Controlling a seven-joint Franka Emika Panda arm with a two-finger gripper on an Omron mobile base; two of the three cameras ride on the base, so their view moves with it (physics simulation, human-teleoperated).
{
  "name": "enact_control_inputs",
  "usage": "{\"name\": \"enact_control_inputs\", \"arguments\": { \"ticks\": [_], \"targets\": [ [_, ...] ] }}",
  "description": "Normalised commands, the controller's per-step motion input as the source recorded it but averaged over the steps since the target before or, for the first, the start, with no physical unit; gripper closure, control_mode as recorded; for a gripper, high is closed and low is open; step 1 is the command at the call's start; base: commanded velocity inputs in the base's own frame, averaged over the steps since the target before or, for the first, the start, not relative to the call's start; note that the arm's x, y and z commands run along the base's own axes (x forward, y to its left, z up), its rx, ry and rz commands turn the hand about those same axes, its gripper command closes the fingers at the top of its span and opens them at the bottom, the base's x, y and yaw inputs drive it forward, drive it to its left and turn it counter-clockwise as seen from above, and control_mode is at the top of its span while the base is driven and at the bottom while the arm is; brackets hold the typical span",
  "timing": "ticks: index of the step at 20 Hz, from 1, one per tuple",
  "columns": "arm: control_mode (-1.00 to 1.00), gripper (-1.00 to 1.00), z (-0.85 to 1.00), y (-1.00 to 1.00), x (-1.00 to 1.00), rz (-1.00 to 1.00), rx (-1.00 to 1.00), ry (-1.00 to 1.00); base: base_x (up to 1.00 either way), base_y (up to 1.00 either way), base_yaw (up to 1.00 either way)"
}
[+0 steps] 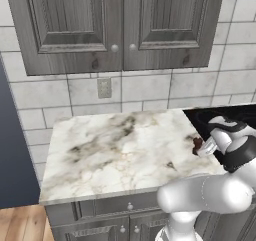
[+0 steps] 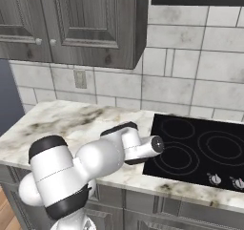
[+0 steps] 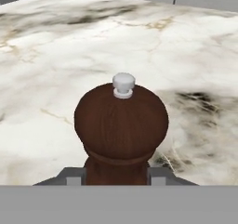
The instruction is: Take 2 condiments from the cabinet and move them on the counter near the stove.Make sure the condiments are lined up with each other, next to each other.
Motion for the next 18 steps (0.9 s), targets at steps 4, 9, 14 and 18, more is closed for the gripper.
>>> {"name": "enact_control_inputs", "arguments": {
  "ticks": [4, 9, 14, 18],
  "targets": [
    [-1.00, 1.00, -0.06, -0.09, 0.00, 0.00, 0.00, 0.00, 0.00, 0.00, 0.00],
    [-1.00, -1.00, -0.05, -0.01, 0.00, 0.00, 0.00, 0.00, 0.00, 0.00, 0.00],
    [-1.00, -1.00, 0.00, -0.01, -0.03, 0.00, 0.00, -0.03, 0.00, 0.00, 0.00],
    [-1.00, -1.00, 0.00, 0.00, -0.12, 0.00, 0.00, -0.01, 0.00, 0.00, 0.00]
  ]
}}
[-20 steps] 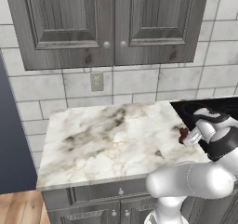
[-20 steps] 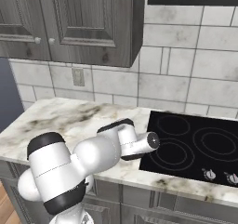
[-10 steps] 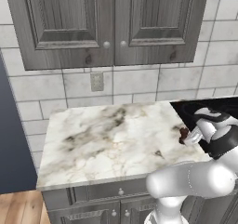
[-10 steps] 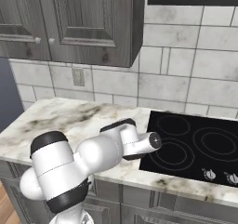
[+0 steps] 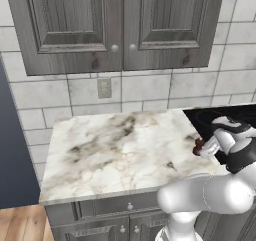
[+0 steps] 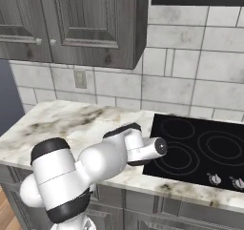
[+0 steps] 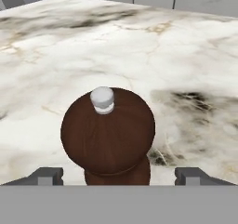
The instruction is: Take 2 condiments from the cabinet and move them on the counter near the stove.Make sure the condiments are lined up with each other, next to each other.
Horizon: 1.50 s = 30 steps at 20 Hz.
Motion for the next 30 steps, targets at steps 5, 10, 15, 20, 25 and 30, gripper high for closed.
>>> {"name": "enact_control_inputs", "arguments": {
  "ticks": [5, 10, 15, 20, 25, 30],
  "targets": [
    [-1.00, -1.00, 0.16, -0.07, -0.18, 0.00, 0.00, -0.01, 0.00, 0.00, 0.00],
    [-1.00, -1.00, 0.56, -0.18, -0.43, 0.00, 0.00, -0.03, 0.00, 0.00, 0.00],
    [-1.00, -1.00, 0.91, -0.03, -0.45, 0.00, -0.03, -0.03, 0.00, 0.00, 0.00],
    [-1.00, -1.00, 1.00, 0.16, -0.48, 0.00, -0.06, 0.00, 0.00, 0.00, 0.00],
    [-1.00, -1.00, 0.95, 0.62, -0.66, -0.14, -0.09, -0.10, 0.00, 0.00, 0.00],
    [-1.00, -1.00, 0.83, 0.92, -0.54, -0.26, -0.09, -0.17, 0.00, 0.00, 0.00]
  ]
}}
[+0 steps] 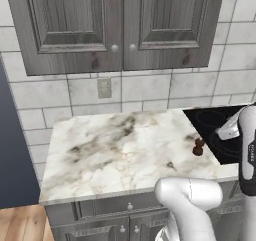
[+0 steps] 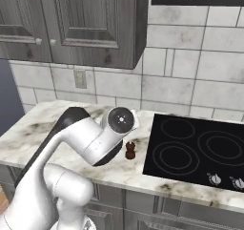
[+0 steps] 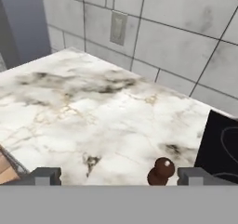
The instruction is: Take 2 condiments from the cabinet and move them on the counter near the stove.Make sure the condiments are lined up with each other, next to each other.
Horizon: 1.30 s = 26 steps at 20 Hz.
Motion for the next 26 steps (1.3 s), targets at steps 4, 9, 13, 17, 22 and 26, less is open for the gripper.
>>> {"name": "enact_control_inputs", "arguments": {
  "ticks": [4, 9, 13, 17, 22, 26],
  "targets": [
    [-1.00, -1.00, 0.59, 0.98, -0.34, -0.32, -0.08, -0.15, 0.00, 0.00, 0.00],
    [-1.00, -1.00, 0.56, 0.61, -0.35, -0.39, -0.01, -0.06, 0.00, 0.00, 0.00],
    [-1.00, -1.00, 0.73, 0.07, -0.21, -0.36, 0.00, 0.12, 0.00, 0.00, 0.00],
    [-1.00, -1.00, 0.53, 0.00, -0.03, -0.24, 0.00, 0.12, 0.00, 0.00, 0.00],
    [-1.00, -1.00, 0.12, 0.00, -0.03, -0.05, 0.00, -0.03, 0.00, 0.00, 0.00],
    [-1.00, -1.00, 0.00, 0.00, -0.18, 0.10, 0.04, -0.09, 0.00, 0.00, 0.00]
  ]
}}
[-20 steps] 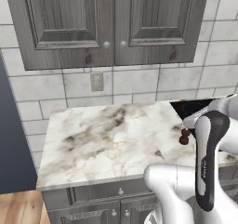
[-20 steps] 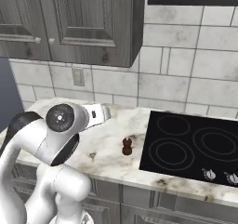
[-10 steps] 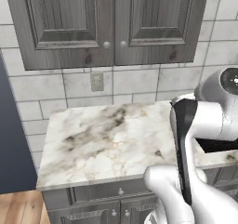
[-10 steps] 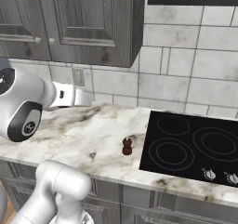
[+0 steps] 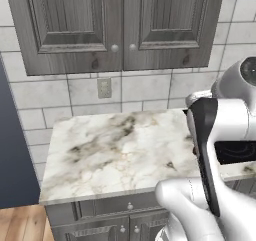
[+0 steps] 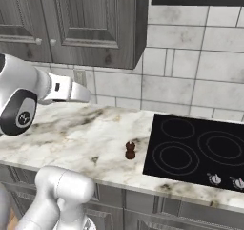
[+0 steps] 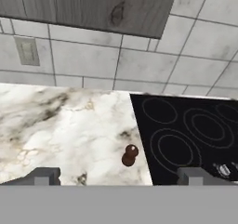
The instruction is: Take 2 condiments from the cabinet and move them on the counter near the stove.Make sure the condiments are lined up with each other, next to each other.
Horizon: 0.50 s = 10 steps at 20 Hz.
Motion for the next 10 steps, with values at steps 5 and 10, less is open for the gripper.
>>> {"name": "enact_control_inputs", "arguments": {
  "ticks": [5, 10],
  "targets": [
    [-1.00, -1.00, 0.00, 0.07, -0.30, 0.15, 0.09, -0.20, 0.00, 0.00, 0.00],
    [-1.00, -1.00, 0.05, 0.19, -0.22, 0.13, 0.09, -0.07, 0.00, 0.00, 0.00]
  ]
}}
